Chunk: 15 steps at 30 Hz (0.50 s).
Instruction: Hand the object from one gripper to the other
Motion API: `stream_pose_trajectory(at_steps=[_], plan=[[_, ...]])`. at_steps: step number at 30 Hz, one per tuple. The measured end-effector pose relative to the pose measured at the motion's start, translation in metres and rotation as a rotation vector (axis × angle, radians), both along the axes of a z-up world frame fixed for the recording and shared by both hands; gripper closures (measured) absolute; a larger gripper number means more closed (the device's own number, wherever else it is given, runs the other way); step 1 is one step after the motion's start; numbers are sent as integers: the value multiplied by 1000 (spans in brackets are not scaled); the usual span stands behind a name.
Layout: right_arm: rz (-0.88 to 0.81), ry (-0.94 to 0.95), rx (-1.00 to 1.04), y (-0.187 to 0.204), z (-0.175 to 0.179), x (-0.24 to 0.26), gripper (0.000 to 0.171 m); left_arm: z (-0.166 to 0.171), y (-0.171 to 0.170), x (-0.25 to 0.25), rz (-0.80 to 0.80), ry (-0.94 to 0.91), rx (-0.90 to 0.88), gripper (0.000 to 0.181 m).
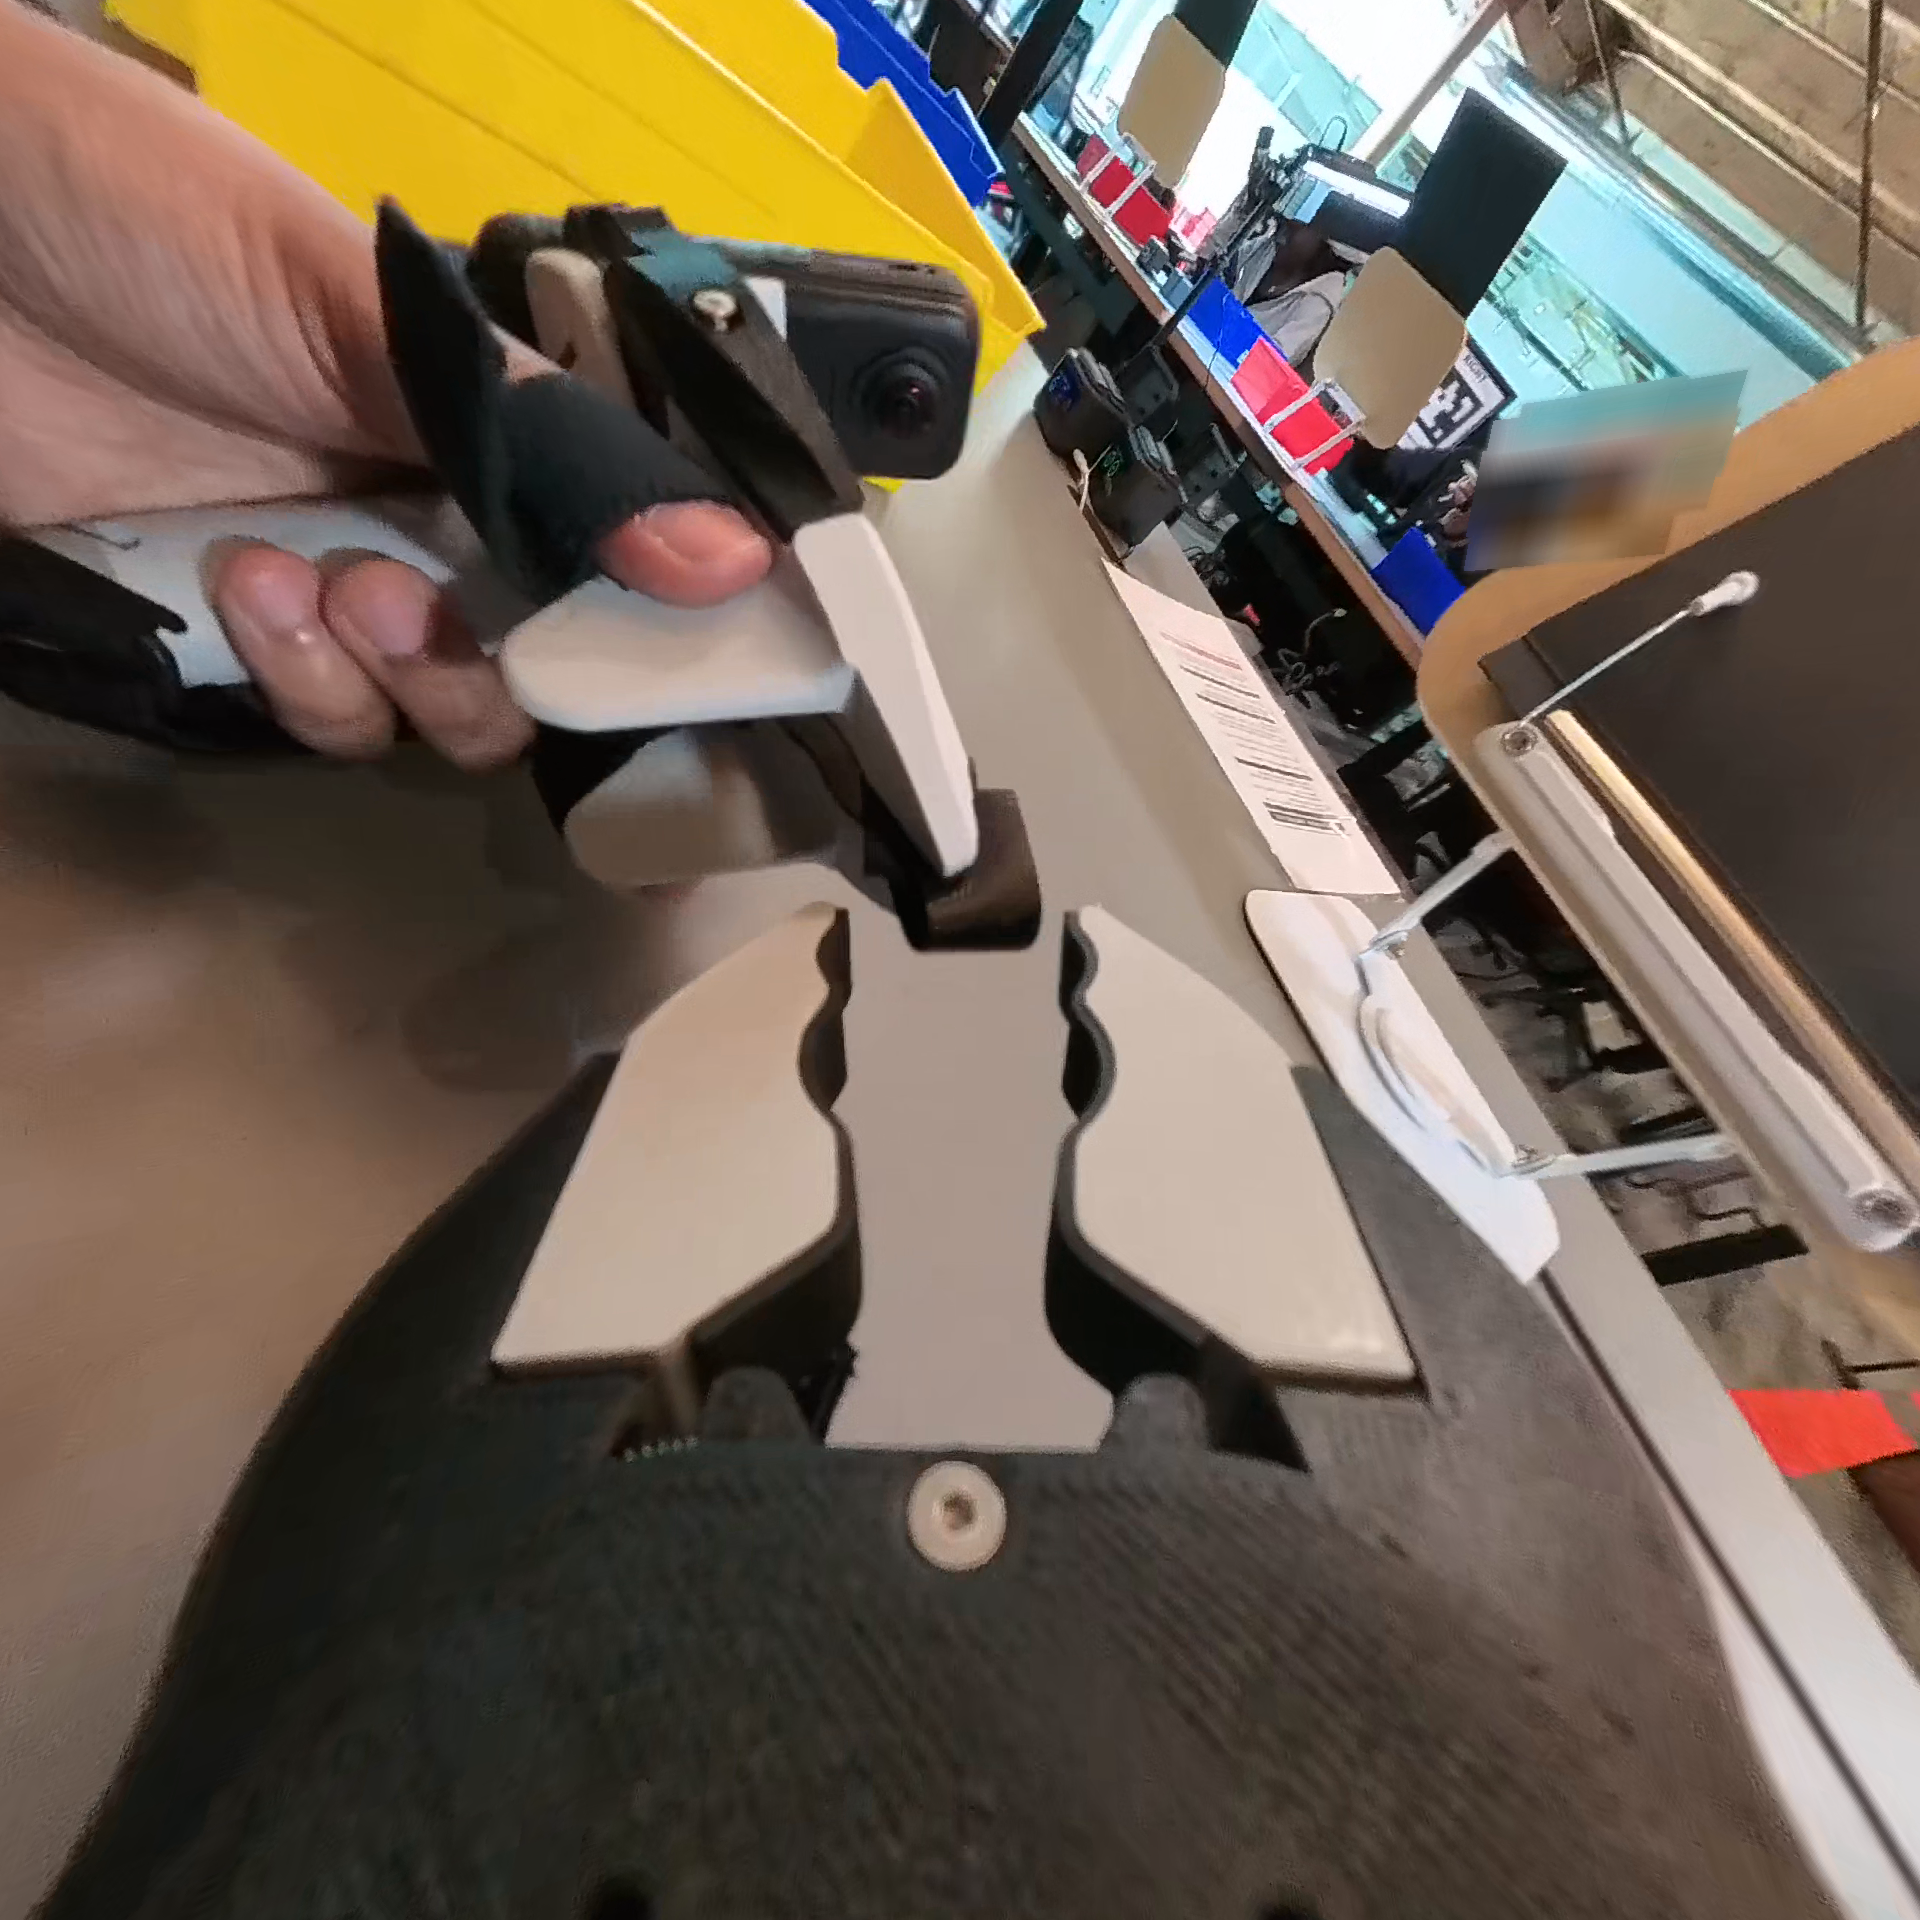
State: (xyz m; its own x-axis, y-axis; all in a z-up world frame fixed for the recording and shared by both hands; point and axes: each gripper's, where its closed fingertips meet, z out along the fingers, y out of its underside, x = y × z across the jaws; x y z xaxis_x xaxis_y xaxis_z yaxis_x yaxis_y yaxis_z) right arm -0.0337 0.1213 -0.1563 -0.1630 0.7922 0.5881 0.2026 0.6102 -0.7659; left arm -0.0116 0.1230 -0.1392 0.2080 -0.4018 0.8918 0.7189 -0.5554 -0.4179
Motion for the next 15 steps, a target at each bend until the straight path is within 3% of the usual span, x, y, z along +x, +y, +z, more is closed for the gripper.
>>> stream_pose_trajectory(at_steps=[4, 15], plan=[[35, 33, -145, -1, 6, 1, 130, 6, 0, -7, 4, -99, 21, 170], [146, 104, -459, -4, 25, 8, 145, 15, -3, -5, -69, -323, 30, 170]])
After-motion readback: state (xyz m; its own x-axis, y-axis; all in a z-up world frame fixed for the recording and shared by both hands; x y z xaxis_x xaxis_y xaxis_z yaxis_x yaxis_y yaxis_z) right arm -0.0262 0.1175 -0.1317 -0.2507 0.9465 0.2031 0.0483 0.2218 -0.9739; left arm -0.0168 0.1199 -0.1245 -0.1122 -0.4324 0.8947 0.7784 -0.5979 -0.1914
